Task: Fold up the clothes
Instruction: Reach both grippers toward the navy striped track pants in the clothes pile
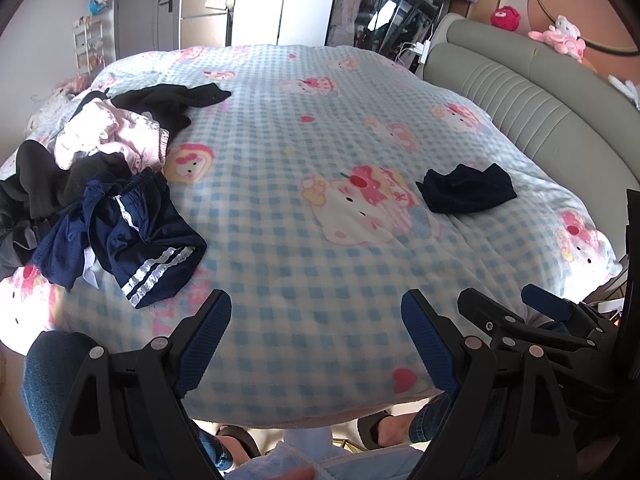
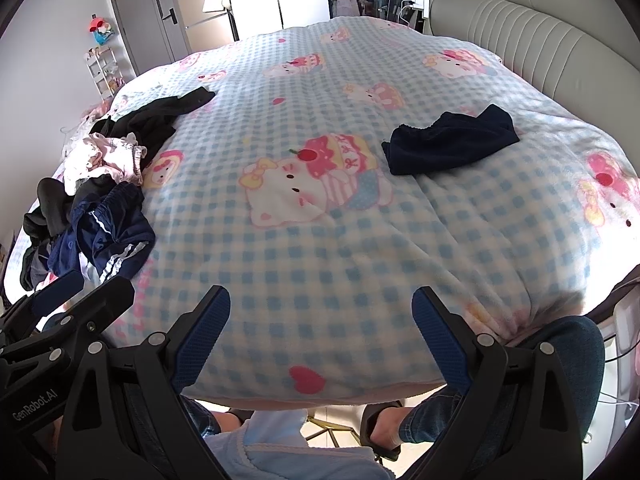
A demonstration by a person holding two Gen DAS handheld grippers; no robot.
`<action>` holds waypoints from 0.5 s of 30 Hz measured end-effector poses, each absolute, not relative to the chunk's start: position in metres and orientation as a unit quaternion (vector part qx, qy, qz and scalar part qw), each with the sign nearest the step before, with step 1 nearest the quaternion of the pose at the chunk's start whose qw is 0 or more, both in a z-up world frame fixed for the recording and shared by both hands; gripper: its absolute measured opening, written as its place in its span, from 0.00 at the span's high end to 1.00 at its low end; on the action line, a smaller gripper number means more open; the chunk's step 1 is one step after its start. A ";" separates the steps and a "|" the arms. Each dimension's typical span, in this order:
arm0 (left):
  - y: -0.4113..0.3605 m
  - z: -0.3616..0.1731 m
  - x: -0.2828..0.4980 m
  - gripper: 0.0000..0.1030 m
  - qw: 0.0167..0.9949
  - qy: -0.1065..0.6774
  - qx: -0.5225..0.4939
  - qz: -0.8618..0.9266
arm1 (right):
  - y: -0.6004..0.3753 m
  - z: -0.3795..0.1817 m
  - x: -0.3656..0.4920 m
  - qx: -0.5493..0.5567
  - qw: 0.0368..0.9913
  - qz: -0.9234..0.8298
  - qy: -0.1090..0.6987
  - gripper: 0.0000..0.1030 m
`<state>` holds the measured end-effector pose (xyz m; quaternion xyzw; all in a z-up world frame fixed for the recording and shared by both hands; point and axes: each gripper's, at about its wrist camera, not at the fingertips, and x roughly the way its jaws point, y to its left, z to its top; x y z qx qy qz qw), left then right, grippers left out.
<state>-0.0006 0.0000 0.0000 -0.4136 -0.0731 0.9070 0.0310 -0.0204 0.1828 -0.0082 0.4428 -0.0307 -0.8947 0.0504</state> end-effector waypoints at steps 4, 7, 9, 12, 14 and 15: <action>-0.007 -0.002 -0.003 0.14 0.041 -0.084 -0.411 0.907 | 0.177 -0.010 -0.021 0.447 0.062 -0.892 -0.031 0.09; -0.018 -0.004 -0.005 0.14 0.045 -0.083 -0.413 0.906 | 0.172 -0.014 -0.023 0.453 0.077 -0.888 -0.030 0.09; -0.032 -0.006 -0.008 0.14 0.037 -0.079 -0.415 0.906 | 0.161 -0.017 -0.024 0.456 0.084 -0.886 -0.016 0.08; -0.066 0.000 -0.003 0.14 0.010 -0.102 -0.395 0.913 | 0.141 -0.016 -0.029 0.452 0.102 -0.886 0.008 0.08; -0.091 0.006 0.001 0.14 -0.010 -0.117 -0.379 0.918 | 0.121 -0.014 -0.037 0.444 0.118 -0.888 0.034 0.08; -0.103 0.009 0.002 0.14 -0.022 -0.123 -0.373 0.919 | 0.113 -0.014 -0.040 0.440 0.124 -0.888 0.046 0.08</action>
